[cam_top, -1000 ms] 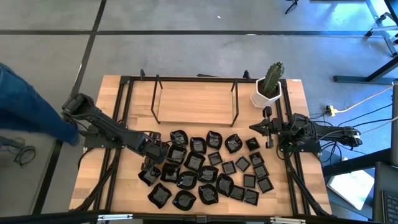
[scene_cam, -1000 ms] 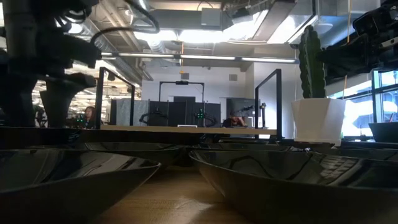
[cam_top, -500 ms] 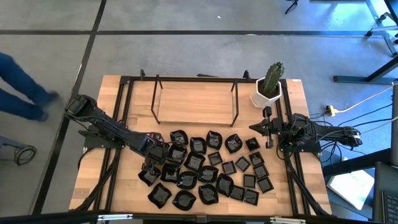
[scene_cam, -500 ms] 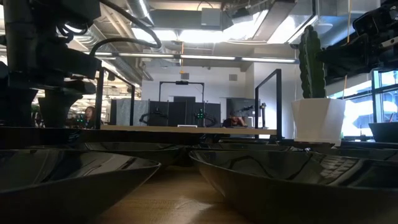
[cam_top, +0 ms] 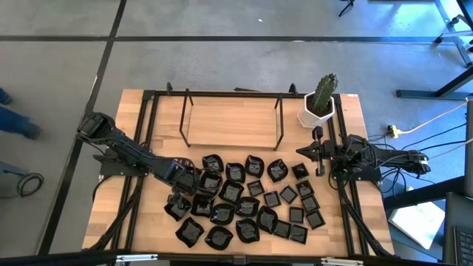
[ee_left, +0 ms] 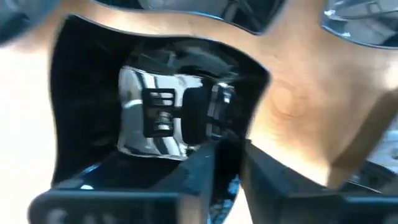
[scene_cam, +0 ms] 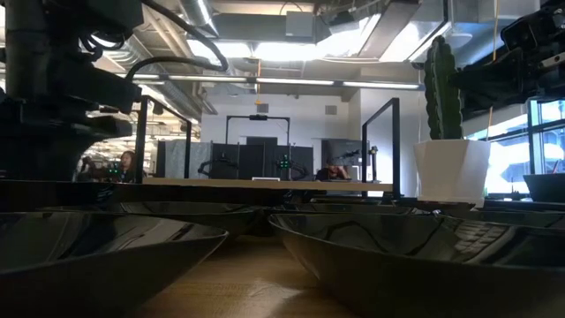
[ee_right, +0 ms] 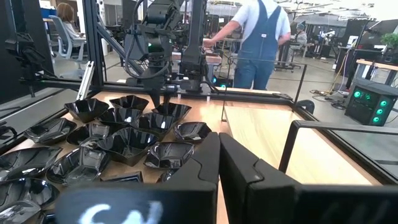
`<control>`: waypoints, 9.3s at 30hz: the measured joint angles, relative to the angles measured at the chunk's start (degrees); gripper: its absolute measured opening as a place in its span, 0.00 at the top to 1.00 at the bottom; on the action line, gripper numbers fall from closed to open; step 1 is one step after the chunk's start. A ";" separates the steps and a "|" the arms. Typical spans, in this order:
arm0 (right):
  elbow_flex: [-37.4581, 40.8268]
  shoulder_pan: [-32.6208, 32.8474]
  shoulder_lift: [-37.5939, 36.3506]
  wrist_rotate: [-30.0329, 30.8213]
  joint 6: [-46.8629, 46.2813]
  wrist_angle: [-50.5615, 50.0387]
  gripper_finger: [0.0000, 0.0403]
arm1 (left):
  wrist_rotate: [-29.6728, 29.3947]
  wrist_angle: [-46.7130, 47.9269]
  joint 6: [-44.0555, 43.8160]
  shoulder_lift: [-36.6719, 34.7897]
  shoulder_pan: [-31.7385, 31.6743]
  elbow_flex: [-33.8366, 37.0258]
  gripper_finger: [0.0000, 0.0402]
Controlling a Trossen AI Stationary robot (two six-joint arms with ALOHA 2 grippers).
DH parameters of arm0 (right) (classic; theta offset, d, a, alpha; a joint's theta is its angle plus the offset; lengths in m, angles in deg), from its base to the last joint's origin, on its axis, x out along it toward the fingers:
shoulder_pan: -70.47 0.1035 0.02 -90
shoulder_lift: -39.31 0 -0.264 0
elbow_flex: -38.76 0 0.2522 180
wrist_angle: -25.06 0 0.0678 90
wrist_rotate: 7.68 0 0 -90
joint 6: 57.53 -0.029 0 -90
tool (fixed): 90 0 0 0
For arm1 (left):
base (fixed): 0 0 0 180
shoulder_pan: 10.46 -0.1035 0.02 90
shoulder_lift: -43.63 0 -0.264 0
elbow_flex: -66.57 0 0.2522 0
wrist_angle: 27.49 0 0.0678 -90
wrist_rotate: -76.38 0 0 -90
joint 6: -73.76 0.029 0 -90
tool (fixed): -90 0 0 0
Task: Pick & Place Mini shaped plates
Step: Put the distorted square plate on the shelf, then put the leaf-shaped plate on the shelf
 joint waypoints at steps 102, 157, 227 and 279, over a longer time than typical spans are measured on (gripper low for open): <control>0.00 0.00 0.02 -0.01 -0.20 0.00 0.98 | -27.63 21.41 13.89 -7.52 -13.29 -36.59 0.76; 0.00 0.02 0.81 0.49 7.52 4.31 0.98 | -4.48 -86.03 29.27 -26.13 -9.77 27.43 0.99; 0.00 0.01 0.79 -1.48 1.75 5.55 0.98 | -9.94 -85.90 31.26 -25.88 -9.79 27.43 0.99; -6.34 9.46 33.27 7.51 4.57 20.99 0.98 | -9.90 -85.88 30.74 -25.90 -9.75 27.43 0.98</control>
